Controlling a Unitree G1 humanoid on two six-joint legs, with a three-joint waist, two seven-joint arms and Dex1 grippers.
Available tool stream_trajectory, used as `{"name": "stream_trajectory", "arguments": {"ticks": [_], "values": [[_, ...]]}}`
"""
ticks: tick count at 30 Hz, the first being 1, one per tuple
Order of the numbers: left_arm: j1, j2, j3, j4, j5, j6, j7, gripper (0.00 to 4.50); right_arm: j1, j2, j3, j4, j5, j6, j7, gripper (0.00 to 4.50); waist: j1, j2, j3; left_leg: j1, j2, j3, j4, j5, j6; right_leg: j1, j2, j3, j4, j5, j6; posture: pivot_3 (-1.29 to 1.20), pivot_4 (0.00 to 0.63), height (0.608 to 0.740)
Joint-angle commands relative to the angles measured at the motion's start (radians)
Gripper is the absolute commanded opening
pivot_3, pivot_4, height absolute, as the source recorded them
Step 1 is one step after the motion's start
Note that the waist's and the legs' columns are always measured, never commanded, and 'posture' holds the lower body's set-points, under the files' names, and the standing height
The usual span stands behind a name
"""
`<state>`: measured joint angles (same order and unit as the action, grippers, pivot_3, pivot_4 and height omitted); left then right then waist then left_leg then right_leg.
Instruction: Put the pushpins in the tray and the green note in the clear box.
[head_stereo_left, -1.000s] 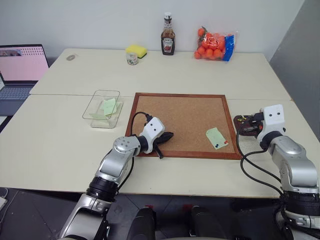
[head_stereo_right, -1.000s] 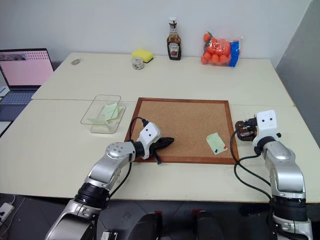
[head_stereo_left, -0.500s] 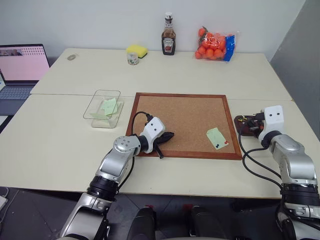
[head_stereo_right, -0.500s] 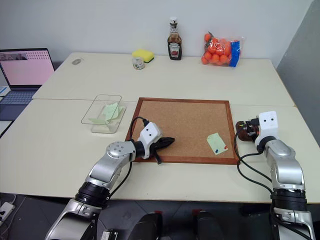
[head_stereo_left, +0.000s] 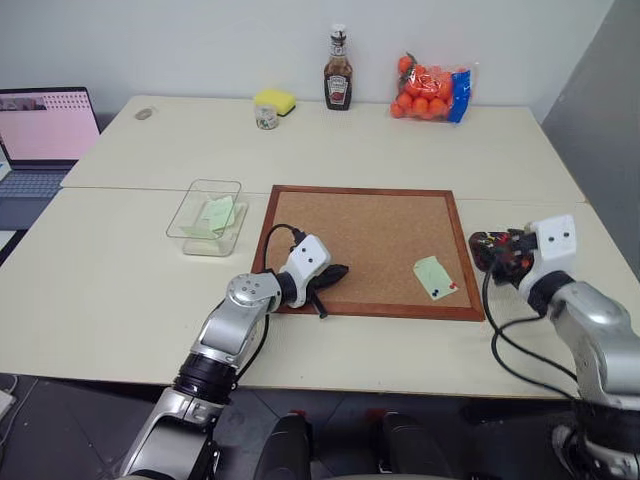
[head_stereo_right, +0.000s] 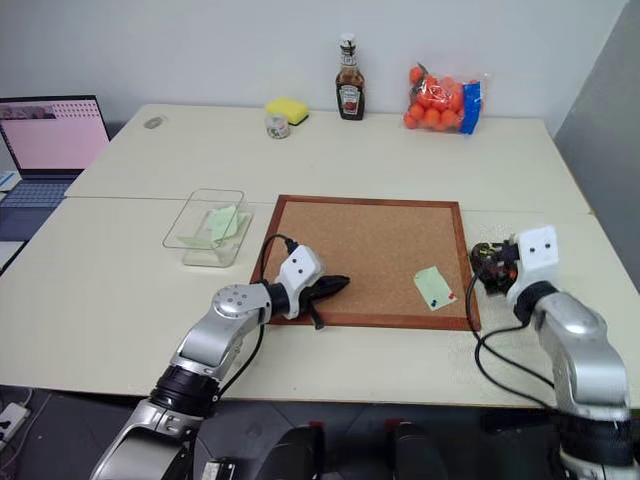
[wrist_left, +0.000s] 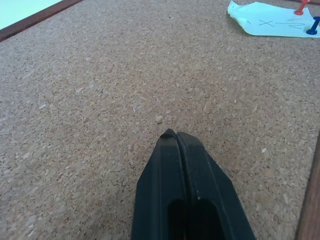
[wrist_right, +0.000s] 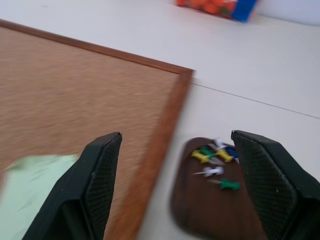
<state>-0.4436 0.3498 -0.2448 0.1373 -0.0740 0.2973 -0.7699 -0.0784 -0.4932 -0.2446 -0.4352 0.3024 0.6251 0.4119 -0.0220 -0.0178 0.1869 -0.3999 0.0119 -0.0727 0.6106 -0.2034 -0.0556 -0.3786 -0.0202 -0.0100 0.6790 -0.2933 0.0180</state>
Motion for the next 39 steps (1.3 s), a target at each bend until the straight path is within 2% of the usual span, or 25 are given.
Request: {"name": "stream_trajectory", "arguments": {"ticks": [1, 8, 13, 32, 39], "values": [[0.017, 0.001, -0.027, 0.013, 0.015, 0.009, -0.014, 0.0, 0.071, 0.026, 0.045, -0.131, -0.003, -0.017, -0.022, 3.69, -0.001, 0.0, 0.0, 0.0, 0.0, 0.0, 0.0, 0.0, 0.0, 0.0, 0.0, 0.0, 0.0, 0.0, 0.0, 0.0, 0.15, 0.74], [0.013, 0.001, -0.03, 0.015, 0.018, 0.009, -0.02, 0.0, 0.127, 0.06, 0.158, -0.124, -0.095, -0.065, -0.074, 3.69, -0.003, 0.0, 0.0, 0.001, 0.0, 0.0, 0.0, 0.0, 0.0, 0.0, 0.0, 0.0, 0.0, 0.001, 0.001, 0.0, 0.15, 0.74], [0.006, 0.001, -0.03, 0.021, 0.019, 0.009, -0.023, 0.0, 0.137, 0.079, 0.192, -0.094, -0.132, -0.098, -0.09, 3.69, -0.002, 0.0, 0.0, 0.0, 0.0, 0.0, 0.0, 0.0, 0.0, 0.0, 0.0, 0.0, 0.0, 0.0, 0.001, 0.0, 0.15, 0.74], [-0.002, 0.002, -0.035, 0.017, 0.02, 0.014, -0.028, 0.0, 0.181, 0.205, 0.108, -0.06, -0.081, -0.114, -0.139, 3.69, -0.001, 0.0, 0.0, 0.0, 0.0, -0.001, 0.0, 0.0, 0.0, 0.0, 0.0, 0.0, 0.0, 0.0, 0.001, 0.0, 0.15, 0.74], [0.004, 0.001, -0.036, 0.017, 0.021, 0.012, -0.026, 0.0, 0.187, 0.198, 0.107, -0.034, -0.102, -0.121, -0.144, 3.69, -0.001, 0.0, 0.0, 0.0, 0.0, -0.001, 0.0, 0.0, 0.0, 0.0, 0.0, 0.0, 0.0, 0.0, 0.001, 0.0, 0.15, 0.74]]}}
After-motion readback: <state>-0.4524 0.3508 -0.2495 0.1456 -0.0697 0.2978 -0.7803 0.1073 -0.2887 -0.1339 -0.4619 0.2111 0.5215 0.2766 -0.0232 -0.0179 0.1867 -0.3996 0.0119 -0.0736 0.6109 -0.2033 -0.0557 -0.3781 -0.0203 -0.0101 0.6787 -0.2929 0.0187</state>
